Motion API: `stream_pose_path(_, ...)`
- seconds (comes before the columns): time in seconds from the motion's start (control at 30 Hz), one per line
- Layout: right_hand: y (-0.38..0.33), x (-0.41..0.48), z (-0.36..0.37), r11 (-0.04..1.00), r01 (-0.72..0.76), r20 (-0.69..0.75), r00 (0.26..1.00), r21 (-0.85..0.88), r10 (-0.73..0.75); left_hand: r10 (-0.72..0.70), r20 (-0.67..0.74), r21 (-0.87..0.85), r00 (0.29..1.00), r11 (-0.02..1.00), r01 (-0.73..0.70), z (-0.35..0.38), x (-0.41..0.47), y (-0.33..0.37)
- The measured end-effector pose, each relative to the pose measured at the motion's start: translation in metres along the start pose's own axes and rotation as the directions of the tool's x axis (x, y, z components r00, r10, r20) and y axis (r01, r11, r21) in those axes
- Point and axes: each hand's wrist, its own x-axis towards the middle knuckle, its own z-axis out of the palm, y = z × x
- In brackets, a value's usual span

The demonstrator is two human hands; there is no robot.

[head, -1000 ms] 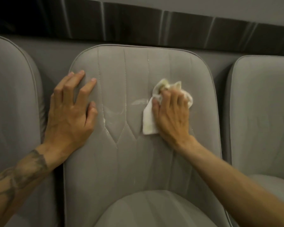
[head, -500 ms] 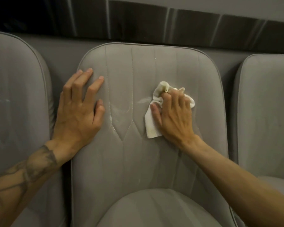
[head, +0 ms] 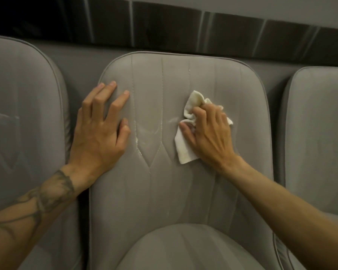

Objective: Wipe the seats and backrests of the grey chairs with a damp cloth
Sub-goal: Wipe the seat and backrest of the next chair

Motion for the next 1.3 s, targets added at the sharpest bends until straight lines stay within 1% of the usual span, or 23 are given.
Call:
stream_pose_path(0.07,0.016,0.018,-0.004,0.997,0.019,-0.001,1.000,-0.070,-0.019,-0.002,-0.001,0.002,1.000,1.000,0.002,0.000,0.000,0.001)
stream_pose_path(0.1,0.022,0.028,-0.006,0.996,-0.022,-0.021,1.000,-0.087,0.020,-0.002,-0.004,0.001,1.000,1.000,0.002,0.000,-0.001,0.000)
stream_pose_path(0.2,0.016,0.040,-0.005,0.972,-0.227,-0.110,0.969,-0.063,0.220,-0.004,0.006,-0.013,1.000,1.000,0.004,0.001,-0.001,-0.001)
stream_pose_path(0.23,0.006,0.034,-0.001,0.967,-0.246,-0.123,0.964,-0.066,0.237,-0.006,0.008,-0.010,1.000,1.000,0.006,0.001,-0.001,-0.001)
stream_pose_path(0.3,-0.013,0.013,0.005,0.982,-0.176,-0.059,0.983,-0.070,0.172,-0.006,0.009,-0.005,1.000,1.000,0.006,0.001,-0.001,0.000)
stream_pose_path(0.33,-0.019,0.003,0.005,0.992,-0.115,-0.012,0.993,-0.061,0.114,-0.005,0.008,-0.004,1.000,1.000,0.006,0.002,-0.001,0.000)
stream_pose_path(0.4,-0.016,-0.006,-0.001,0.999,0.020,0.040,0.999,-0.050,-0.018,-0.005,0.008,-0.004,1.000,1.000,0.005,0.002,-0.001,-0.001)
stream_pose_path(0.47,0.000,0.005,-0.011,0.987,0.140,0.042,0.990,-0.080,-0.137,-0.004,0.007,-0.004,1.000,1.000,0.004,0.002,0.000,0.000)
stream_pose_path(0.5,0.009,0.017,-0.015,0.984,0.148,0.026,0.989,-0.100,-0.146,-0.004,0.004,-0.003,1.000,1.000,0.004,0.001,-0.001,0.000)
stream_pose_path(0.53,0.018,0.034,-0.017,0.988,0.101,-0.005,0.995,-0.116,-0.102,-0.004,0.002,-0.001,1.000,1.000,0.004,0.001,-0.001,-0.001)
stream_pose_path(0.57,0.025,0.053,-0.018,0.991,0.020,-0.051,0.998,-0.130,-0.027,-0.003,0.002,0.002,1.000,1.000,0.003,0.002,-0.001,-0.002)
stream_pose_path(0.63,0.036,0.088,-0.021,0.977,-0.148,-0.128,0.983,-0.155,0.129,-0.002,0.010,0.000,1.000,1.000,0.002,0.003,-0.001,-0.002)
stream_pose_path(0.67,0.039,0.097,-0.020,0.967,-0.203,-0.145,0.973,-0.152,0.181,-0.005,0.013,-0.001,1.000,1.000,0.005,0.003,-0.001,-0.002)
stream_pose_path(0.73,0.037,0.097,-0.015,0.965,-0.225,-0.141,0.968,-0.134,0.206,-0.009,0.010,-0.002,1.000,1.000,0.010,0.003,-0.001,-0.002)
stream_pose_path(0.8,0.024,0.073,-0.006,0.975,-0.189,-0.123,0.977,-0.115,0.175,-0.008,0.004,-0.002,1.000,1.000,0.008,0.004,-0.001,-0.003)
stream_pose_path(0.9,0.000,0.024,0.001,0.994,-0.105,-0.090,0.991,-0.040,0.101,-0.003,-0.001,0.002,1.000,1.000,0.003,0.004,-0.002,-0.002)
stream_pose_path(0.97,-0.010,-0.003,-0.002,1.000,0.019,-0.031,0.999,-0.001,-0.019,-0.001,0.000,0.003,1.000,1.000,0.001,0.003,-0.001,-0.002)
stream_pose_path(1.03,-0.009,-0.013,-0.010,0.987,0.156,0.005,0.988,0.040,-0.156,-0.003,0.002,0.002,1.000,1.000,0.003,0.002,-0.001,-0.002)
stream_pose_path(1.1,0.001,0.000,-0.017,0.980,0.192,-0.029,0.981,0.060,-0.191,-0.010,0.008,-0.003,1.000,1.000,0.010,0.002,-0.001,-0.001)
stream_pose_path(1.2,0.020,0.045,-0.018,0.995,0.100,-0.101,0.990,0.007,-0.098,-0.011,0.013,0.007,1.000,1.000,0.011,0.001,-0.001,0.000)
stream_pose_path(1.3,0.023,0.066,-0.011,0.997,-0.080,-0.169,0.982,-0.006,0.078,-0.008,0.009,0.011,1.000,1.000,0.008,0.001,-0.001,-0.001)
